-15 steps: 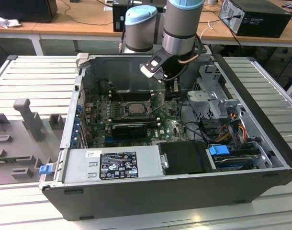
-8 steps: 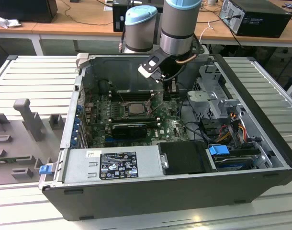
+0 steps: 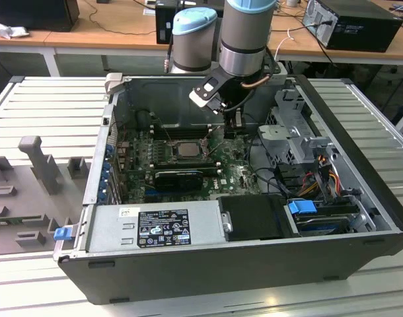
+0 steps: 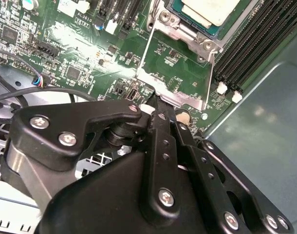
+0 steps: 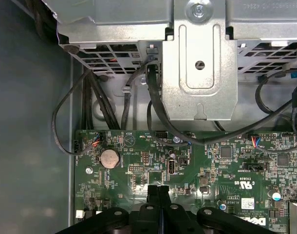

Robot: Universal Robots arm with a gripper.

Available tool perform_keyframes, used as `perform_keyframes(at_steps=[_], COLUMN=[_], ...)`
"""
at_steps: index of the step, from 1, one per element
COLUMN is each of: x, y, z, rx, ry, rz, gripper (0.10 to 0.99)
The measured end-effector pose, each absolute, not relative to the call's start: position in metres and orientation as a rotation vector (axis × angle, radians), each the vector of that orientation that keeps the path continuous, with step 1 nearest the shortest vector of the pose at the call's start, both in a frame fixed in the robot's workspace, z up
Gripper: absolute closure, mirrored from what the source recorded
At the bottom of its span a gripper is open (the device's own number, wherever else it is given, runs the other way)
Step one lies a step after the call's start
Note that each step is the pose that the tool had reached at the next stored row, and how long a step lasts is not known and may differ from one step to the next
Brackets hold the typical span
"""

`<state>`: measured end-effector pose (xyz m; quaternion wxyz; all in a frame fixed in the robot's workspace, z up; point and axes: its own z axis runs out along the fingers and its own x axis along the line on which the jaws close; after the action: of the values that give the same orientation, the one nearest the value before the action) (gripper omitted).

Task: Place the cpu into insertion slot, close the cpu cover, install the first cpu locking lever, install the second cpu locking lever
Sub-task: 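Close the cpu cover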

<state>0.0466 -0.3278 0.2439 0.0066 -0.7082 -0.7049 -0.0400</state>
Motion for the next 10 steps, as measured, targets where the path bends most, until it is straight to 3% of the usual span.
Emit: perform_keyframes(at_steps=[10], x=[0.0405], y=[-0.3278], z=[0.2439], rx=[-2.215], ry=[-2.205], rz=[-0.125], gripper=[0.980])
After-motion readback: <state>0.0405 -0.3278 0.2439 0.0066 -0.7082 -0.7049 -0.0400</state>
